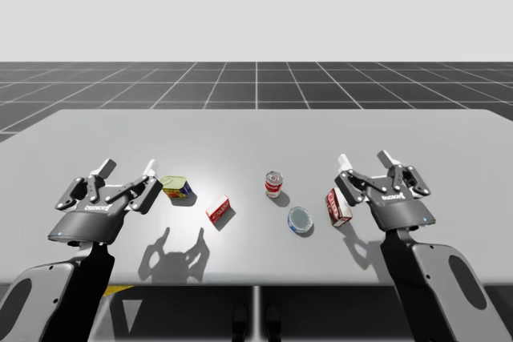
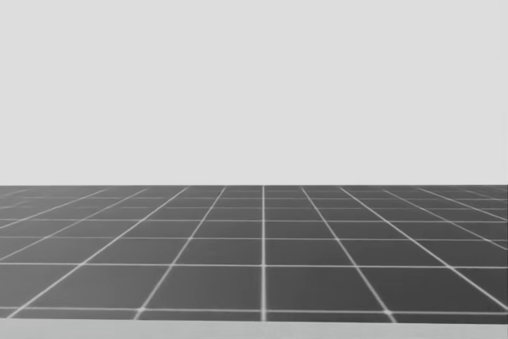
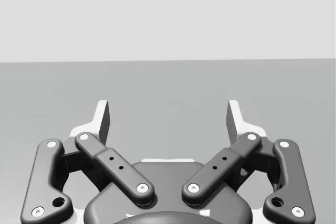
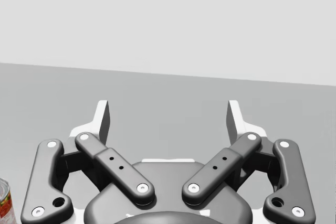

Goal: Grasp the tuna can and hold it up.

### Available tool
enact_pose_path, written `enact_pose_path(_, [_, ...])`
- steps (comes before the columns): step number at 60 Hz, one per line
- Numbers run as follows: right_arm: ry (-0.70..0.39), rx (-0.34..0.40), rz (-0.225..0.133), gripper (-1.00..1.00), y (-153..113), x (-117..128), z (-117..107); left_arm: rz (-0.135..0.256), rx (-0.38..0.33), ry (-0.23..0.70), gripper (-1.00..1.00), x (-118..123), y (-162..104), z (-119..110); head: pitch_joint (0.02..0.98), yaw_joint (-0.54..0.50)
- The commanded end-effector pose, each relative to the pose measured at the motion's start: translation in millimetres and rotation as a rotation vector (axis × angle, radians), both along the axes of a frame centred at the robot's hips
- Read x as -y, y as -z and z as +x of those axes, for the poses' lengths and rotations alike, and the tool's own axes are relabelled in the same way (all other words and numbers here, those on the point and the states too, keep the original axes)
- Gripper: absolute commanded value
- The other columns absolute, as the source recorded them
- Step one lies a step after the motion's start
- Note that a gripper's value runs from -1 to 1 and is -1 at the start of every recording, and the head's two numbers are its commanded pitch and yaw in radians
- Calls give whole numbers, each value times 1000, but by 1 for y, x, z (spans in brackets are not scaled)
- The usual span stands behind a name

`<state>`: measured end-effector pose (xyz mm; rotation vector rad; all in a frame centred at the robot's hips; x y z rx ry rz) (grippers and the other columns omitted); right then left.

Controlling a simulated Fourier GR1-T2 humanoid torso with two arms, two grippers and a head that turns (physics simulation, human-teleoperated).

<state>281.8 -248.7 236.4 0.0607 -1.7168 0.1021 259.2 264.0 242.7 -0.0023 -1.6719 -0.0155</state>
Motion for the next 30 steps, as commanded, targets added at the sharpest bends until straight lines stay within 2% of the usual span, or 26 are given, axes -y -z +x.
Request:
enact_pose_path(1, [12,28,22,-1000,1,-2,-4,2,0,-2,-1000,0,0,0,46,26])
enact_pose_path(3, [-11,35,7,-1000,-1,-2,-4,2,-2,-4,-1000,-1,0,0,50,27])
enact_pose_path(5, [-17,30,31,-1000,-2,-1,-3,2,-2,-5,-1000,-1,0,0,58,27])
enact_pose_path(10, [-22,20,28,-1000,-4,0,-3,3,-3,-8,-1000,-1,0,0,84,25])
enact_pose_path(19, [-23,19,40,-1000,-5,-3,-4,11,-12,-17,-1000,-2,1,1,210,20])
enact_pose_path(30, [-19,15,28,-1000,-4,-5,-4,16,-16,-19,-1000,-3,1,1,380,24])
